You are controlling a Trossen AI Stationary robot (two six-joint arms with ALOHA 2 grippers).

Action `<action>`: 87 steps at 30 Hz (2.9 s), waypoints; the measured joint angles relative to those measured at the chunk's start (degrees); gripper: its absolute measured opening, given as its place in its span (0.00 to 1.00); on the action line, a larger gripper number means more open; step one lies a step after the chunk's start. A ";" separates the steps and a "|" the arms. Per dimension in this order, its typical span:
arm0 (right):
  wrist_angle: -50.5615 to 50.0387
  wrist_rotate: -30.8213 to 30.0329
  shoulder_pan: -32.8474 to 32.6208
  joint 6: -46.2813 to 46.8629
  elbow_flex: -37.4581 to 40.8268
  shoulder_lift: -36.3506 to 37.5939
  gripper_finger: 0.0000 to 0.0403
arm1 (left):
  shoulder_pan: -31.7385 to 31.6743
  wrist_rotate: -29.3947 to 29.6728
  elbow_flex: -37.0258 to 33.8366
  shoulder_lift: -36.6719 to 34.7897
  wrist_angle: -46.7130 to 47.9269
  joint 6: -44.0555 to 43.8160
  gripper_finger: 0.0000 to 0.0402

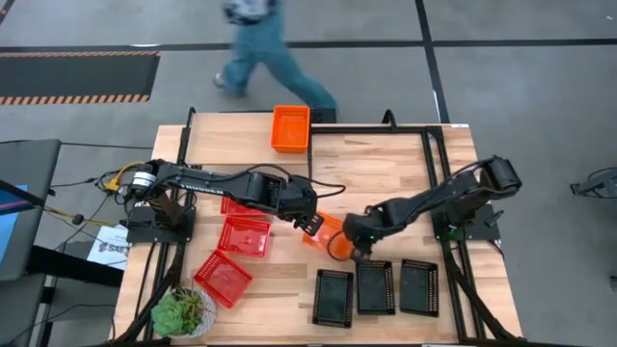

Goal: Stack baskets on shelf by color
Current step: Adjust the orange bin, then stack the orange bin on top of the other orange bins on the shelf

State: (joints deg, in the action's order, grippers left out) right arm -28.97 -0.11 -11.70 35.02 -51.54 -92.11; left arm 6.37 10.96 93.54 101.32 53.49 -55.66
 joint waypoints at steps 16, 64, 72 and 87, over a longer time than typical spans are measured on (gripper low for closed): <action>-2.48 -3.18 12.73 -5.17 -3.27 5.84 0.28 | 1.18 -4.12 0.04 0.00 7.71 7.17 0.45; -25.97 -11.99 8.30 4.49 -3.25 26.89 0.28 | -10.93 -13.59 0.05 18.36 -4.10 56.17 0.38; -26.46 -11.99 7.72 5.10 -3.25 26.87 0.28 | -11.25 -13.35 0.04 18.95 -2.58 55.95 0.04; -27.81 -12.02 2.63 10.34 -3.25 26.87 0.28 | -12.44 -11.65 0.04 18.91 -4.63 51.51 0.03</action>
State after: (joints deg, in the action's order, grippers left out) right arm -56.78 -12.12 -9.06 45.36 -54.78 -65.23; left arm -6.07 -0.69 93.58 120.22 48.86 -4.15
